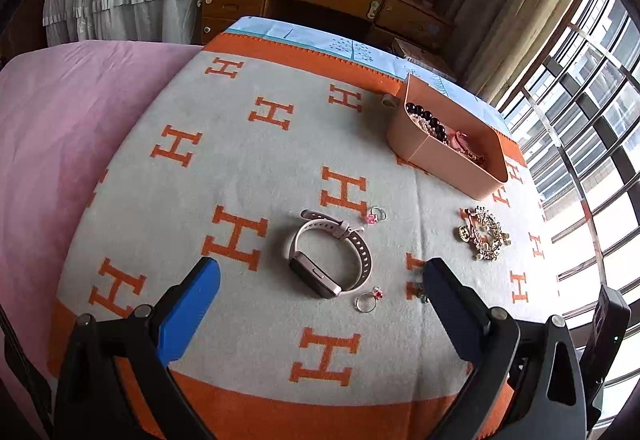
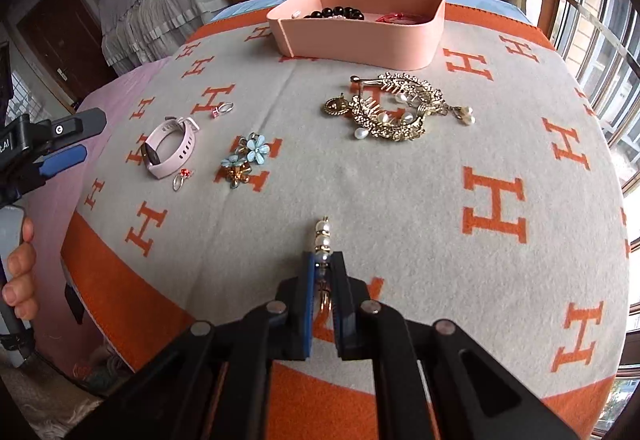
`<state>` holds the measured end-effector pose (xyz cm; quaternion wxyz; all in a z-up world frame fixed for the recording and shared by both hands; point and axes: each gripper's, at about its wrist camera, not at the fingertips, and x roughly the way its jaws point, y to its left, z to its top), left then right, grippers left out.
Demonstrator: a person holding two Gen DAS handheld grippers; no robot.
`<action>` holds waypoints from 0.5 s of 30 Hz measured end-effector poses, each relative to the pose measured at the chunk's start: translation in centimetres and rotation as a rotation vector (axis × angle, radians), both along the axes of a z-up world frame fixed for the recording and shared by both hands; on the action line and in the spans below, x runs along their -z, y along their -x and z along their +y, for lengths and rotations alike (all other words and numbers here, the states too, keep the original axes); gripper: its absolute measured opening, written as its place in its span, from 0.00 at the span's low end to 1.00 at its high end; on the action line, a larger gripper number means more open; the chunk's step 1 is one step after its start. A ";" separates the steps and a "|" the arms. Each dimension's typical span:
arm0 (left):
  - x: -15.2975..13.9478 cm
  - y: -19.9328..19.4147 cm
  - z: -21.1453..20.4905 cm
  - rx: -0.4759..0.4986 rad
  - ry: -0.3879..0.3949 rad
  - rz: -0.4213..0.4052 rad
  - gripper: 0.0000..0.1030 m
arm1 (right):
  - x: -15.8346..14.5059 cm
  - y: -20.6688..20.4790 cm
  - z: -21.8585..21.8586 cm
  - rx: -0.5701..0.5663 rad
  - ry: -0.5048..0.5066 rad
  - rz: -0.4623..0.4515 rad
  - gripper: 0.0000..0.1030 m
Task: Organize jewelry
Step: 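Grasp the pearl pin with the right tool while the left tool reaches the pink watch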
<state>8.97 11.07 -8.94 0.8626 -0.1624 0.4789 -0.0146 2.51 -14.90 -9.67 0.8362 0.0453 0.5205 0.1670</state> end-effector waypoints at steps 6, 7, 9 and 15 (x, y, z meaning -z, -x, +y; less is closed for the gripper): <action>0.9 -4.4 0.0 -0.067 0.156 0.144 0.78 | 0.2 -0.4 -1.9 0.029 -0.080 -0.005 0.07; 1.2 -5.0 -0.1 -0.083 0.162 0.171 0.74 | 0.2 -0.5 -2.0 0.025 -0.086 -0.008 0.07; 2.0 -5.9 -0.4 -0.110 0.164 0.219 0.69 | 0.1 -0.7 -2.2 0.013 -0.095 -0.021 0.07; 4.7 -6.9 -1.4 -0.168 0.175 0.340 0.48 | -0.1 -1.0 -3.3 0.005 -0.145 -0.041 0.07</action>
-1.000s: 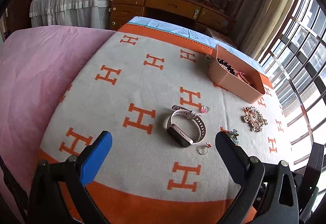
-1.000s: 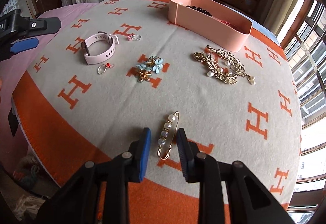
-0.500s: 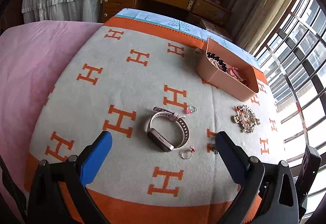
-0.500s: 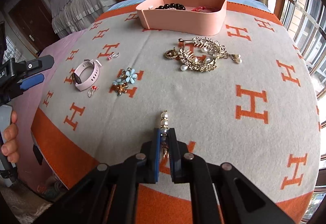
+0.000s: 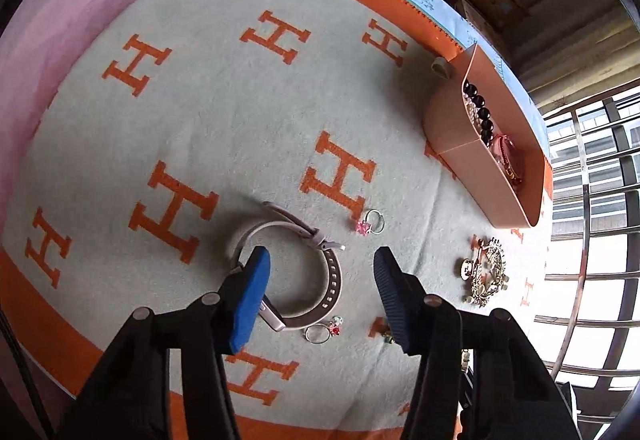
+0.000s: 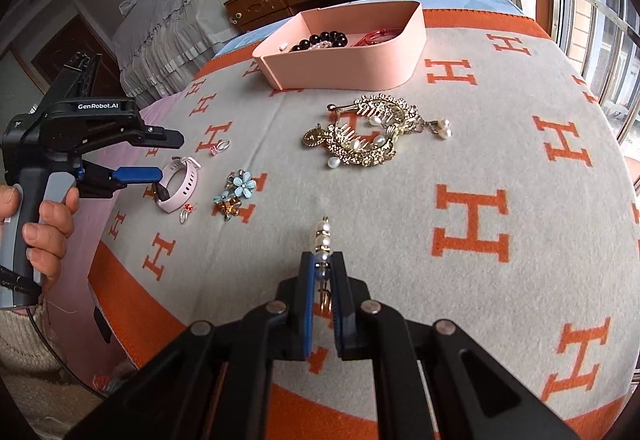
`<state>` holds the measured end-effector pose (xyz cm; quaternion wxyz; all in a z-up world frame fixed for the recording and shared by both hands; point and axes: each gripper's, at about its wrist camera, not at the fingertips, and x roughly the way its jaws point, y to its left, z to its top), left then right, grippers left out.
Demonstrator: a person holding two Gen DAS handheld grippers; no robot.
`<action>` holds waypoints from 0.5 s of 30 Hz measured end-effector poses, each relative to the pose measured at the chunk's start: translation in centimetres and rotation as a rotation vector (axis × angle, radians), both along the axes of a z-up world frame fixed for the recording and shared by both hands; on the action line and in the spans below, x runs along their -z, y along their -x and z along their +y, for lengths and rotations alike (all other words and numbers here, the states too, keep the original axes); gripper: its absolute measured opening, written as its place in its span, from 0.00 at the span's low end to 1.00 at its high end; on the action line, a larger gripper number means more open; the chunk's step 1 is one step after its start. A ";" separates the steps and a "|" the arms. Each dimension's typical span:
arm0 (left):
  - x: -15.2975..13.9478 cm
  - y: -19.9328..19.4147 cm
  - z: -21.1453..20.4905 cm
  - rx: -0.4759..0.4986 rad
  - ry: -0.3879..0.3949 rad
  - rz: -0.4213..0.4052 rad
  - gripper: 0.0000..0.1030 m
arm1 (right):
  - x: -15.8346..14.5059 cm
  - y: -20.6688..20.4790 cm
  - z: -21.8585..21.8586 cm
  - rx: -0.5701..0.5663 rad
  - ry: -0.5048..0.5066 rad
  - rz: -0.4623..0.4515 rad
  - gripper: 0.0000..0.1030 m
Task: Organize jewelry
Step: 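Grasp the pearl pin with the right tool while the left tool reaches the pink watch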
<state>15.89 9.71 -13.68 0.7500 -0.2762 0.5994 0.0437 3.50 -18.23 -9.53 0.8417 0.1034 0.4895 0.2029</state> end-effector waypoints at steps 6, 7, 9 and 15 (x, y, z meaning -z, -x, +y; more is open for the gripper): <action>0.7 -0.3 -0.5 -0.053 -0.028 0.017 0.40 | 0.7 0.0 -1.1 -0.006 -0.038 0.004 0.07; 0.7 -0.5 -0.5 -0.064 -0.037 0.021 0.38 | 0.8 0.0 -1.2 -0.008 -0.044 0.006 0.07; 0.9 -0.8 -0.5 -0.075 -0.060 0.026 0.33 | 1.0 0.1 -1.4 -0.012 -0.057 0.006 0.07; 1.2 -2.2 -0.3 -0.041 -0.134 0.041 0.22 | 1.0 0.3 -1.7 -0.024 -0.071 0.000 0.07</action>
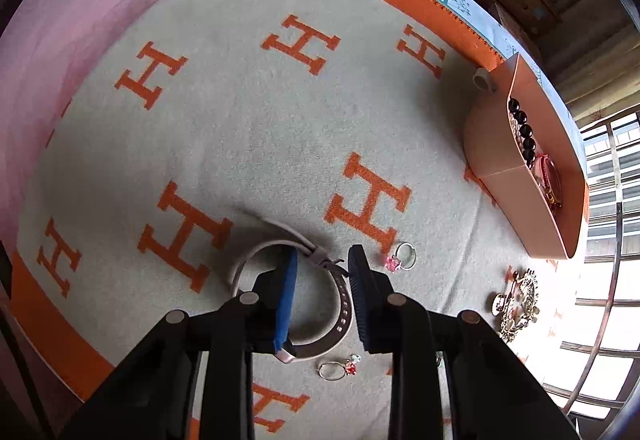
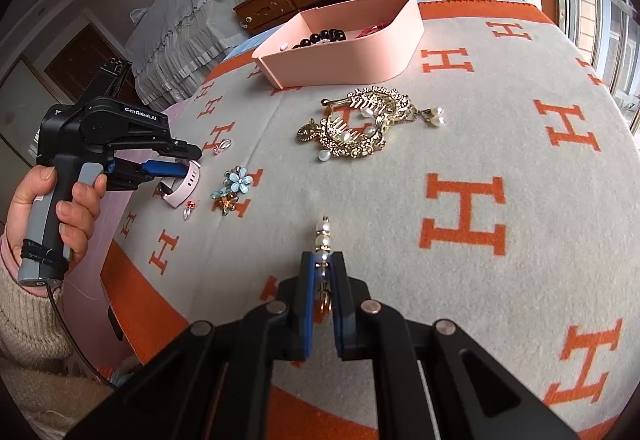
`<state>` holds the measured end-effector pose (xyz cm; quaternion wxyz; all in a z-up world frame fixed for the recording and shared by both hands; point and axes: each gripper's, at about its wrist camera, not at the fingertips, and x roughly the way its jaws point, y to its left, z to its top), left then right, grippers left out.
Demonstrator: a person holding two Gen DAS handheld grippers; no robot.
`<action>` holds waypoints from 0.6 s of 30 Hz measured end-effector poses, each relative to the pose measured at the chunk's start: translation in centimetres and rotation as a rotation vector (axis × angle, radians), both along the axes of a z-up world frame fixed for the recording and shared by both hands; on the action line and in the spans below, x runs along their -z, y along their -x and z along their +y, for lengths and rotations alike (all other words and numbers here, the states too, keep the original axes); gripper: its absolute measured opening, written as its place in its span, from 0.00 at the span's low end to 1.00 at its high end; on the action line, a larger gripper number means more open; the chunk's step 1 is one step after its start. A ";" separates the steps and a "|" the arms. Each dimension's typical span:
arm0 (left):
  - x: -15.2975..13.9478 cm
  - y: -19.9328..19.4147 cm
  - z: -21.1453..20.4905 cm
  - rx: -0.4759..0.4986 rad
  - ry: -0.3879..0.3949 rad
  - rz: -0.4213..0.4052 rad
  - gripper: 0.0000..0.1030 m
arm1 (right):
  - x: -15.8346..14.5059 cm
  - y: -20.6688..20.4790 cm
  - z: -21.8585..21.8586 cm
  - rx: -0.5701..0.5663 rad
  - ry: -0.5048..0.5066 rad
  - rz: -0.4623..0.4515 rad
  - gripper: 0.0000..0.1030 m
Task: Organize jewelry
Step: 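Grasp the pearl pin with the right tool while the left tool reaches the pink watch, then grasp the pink watch with the left tool while the right tool carries the pin to the tray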
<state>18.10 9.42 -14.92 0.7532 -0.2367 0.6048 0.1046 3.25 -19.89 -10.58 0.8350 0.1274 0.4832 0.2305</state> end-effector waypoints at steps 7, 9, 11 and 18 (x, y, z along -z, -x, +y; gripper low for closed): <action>-0.2 -1.0 -0.5 0.117 -0.030 -0.016 0.16 | 0.1 -0.1 -0.2 0.002 -0.014 0.001 0.07; -0.2 -1.2 -0.3 0.117 -0.017 -0.008 0.17 | 0.2 -0.1 -0.2 0.004 -0.018 0.002 0.07; -0.2 -1.4 -0.1 0.114 -0.004 0.007 0.17 | 0.2 -0.1 -0.3 0.007 -0.019 0.003 0.07; 0.0 -2.5 -0.3 0.109 -0.024 0.032 0.49 | 0.0 0.0 0.0 0.009 -0.005 0.001 0.07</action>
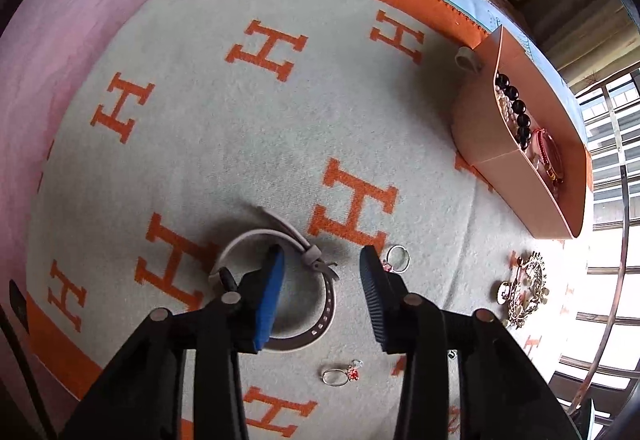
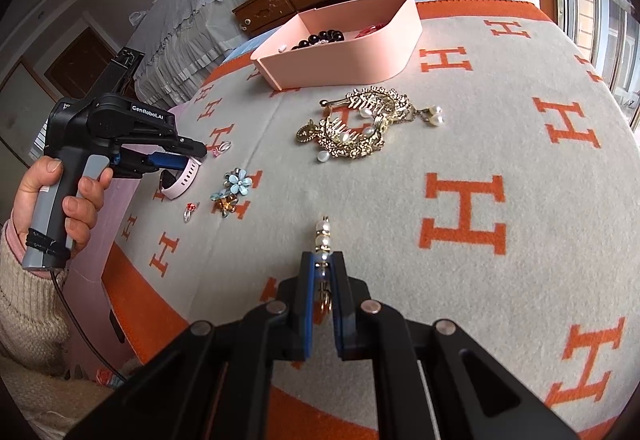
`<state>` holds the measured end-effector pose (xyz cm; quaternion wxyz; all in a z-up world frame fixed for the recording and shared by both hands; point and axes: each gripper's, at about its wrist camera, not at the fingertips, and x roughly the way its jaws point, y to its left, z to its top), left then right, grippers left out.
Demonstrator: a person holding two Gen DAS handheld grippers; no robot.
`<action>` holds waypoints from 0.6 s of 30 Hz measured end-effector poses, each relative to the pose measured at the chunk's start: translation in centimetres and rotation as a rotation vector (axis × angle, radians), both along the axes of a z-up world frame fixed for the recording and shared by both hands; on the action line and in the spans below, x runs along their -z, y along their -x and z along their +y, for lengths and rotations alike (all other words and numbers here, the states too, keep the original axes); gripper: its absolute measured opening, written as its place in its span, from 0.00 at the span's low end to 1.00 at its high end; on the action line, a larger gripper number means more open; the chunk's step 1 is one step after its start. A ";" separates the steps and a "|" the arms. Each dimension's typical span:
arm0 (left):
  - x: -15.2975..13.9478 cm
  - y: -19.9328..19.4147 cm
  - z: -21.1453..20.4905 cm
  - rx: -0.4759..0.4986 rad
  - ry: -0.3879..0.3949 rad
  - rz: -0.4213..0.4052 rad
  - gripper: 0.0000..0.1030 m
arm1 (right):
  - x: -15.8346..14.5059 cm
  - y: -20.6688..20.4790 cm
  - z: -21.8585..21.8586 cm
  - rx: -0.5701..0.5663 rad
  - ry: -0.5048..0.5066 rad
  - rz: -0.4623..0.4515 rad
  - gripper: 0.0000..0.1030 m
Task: Organize jewelry
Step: 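Grasp the pink watch with the left tool while the right tool carries the pin to the tray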
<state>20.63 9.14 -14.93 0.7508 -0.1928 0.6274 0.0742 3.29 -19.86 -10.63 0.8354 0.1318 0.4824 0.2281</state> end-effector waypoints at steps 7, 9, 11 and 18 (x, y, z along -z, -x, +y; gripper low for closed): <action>0.2 -0.8 -0.5 0.031 -0.003 -0.035 0.08 | 0.0 0.1 0.2 -0.002 0.004 0.002 0.07; 0.1 -0.7 -0.5 0.043 -0.005 -0.042 0.07 | 0.0 0.2 0.2 -0.003 0.005 0.003 0.07; 0.0 -0.4 -0.7 0.066 -0.003 -0.047 0.07 | 0.0 0.2 0.3 -0.002 0.005 0.004 0.07; -2.5 0.8 -1.8 0.168 -0.008 -0.091 0.06 | -0.1 0.1 0.6 0.000 0.005 0.016 0.07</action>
